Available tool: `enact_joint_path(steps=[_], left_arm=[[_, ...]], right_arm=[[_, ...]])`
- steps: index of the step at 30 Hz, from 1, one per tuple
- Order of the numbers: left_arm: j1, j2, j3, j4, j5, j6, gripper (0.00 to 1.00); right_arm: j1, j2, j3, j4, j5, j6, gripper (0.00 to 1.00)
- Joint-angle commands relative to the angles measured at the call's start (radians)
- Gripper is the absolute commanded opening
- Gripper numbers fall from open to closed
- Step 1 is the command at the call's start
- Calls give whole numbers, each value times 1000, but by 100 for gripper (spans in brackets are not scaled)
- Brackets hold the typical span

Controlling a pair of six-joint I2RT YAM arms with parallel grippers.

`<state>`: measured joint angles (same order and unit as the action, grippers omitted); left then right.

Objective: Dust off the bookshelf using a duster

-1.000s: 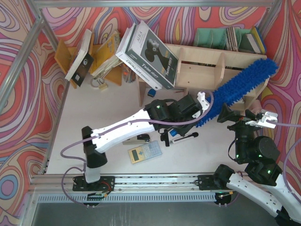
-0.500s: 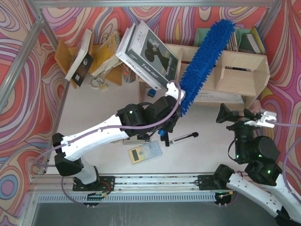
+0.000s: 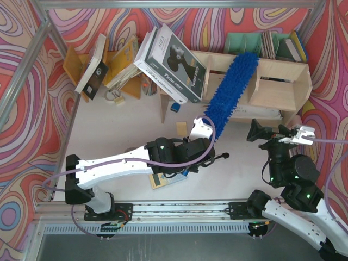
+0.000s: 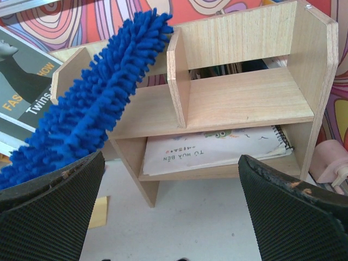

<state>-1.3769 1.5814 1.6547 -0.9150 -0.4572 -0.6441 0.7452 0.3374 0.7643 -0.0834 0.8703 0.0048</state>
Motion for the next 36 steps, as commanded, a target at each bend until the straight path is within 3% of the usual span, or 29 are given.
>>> enact_joint_path(steps=[1,11,31,36], left_arm=[[-14,-49,-82,37,-14,-79,0],[-56,-41,-218,58,-11,-88,0],[-110,-24,-141,102,-90,2,0],[-108,29,-136,12,-66,-34,0]], right_arm=[[-1,8,11,25,7,-3,99],[0,9,6,31,23,-12,99],[-1,0,6,25,20,-11,99],[-1,-1,10,19,24,-6,99]])
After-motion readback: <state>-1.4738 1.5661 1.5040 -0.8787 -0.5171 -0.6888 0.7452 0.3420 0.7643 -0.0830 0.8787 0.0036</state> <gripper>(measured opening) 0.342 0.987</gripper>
